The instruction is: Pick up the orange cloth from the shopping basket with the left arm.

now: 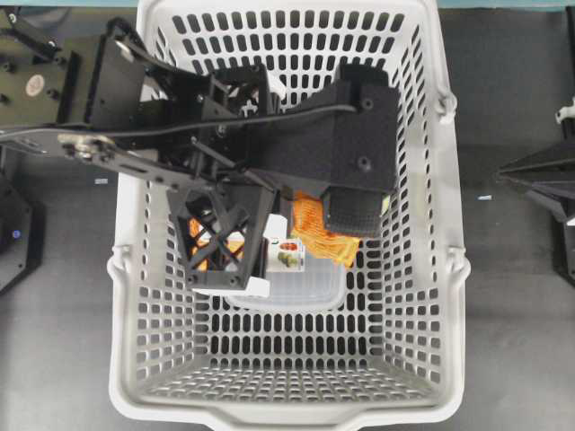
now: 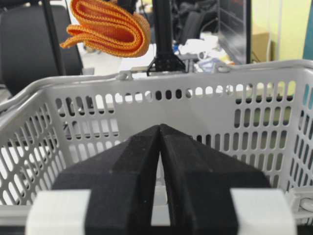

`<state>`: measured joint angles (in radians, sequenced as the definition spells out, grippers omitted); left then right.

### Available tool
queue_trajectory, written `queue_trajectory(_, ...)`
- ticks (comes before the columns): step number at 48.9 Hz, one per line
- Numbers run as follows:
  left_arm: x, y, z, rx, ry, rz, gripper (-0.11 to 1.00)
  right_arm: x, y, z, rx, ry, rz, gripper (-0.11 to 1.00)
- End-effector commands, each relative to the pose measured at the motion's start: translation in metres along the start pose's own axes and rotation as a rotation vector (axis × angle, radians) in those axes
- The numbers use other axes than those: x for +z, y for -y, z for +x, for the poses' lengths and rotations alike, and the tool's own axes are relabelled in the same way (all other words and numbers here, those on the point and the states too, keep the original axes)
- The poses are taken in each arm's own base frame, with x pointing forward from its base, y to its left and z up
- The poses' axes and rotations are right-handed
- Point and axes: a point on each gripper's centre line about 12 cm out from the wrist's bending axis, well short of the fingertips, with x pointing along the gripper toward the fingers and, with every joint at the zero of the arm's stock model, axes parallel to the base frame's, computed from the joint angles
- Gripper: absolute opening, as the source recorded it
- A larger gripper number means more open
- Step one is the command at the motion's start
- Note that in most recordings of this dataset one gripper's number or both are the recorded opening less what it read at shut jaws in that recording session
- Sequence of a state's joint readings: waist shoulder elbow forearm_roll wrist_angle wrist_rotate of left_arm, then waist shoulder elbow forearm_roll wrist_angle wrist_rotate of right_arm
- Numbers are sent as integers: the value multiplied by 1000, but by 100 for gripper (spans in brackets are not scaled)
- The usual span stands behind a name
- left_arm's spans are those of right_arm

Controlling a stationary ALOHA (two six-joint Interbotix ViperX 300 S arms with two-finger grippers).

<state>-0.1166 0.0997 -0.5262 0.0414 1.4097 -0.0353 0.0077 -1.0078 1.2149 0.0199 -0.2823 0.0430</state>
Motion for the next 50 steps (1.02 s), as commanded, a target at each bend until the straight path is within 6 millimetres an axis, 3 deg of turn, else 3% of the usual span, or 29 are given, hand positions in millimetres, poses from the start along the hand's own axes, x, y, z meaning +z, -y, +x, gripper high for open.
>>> queue_trajectory(1,3,1,-13,0,32,0,13,3,0,1,1,9,3,-1)
queue_trajectory(50,0,1,-4,3,-1,-5,12,4,0,-2,1,18,6,-1)
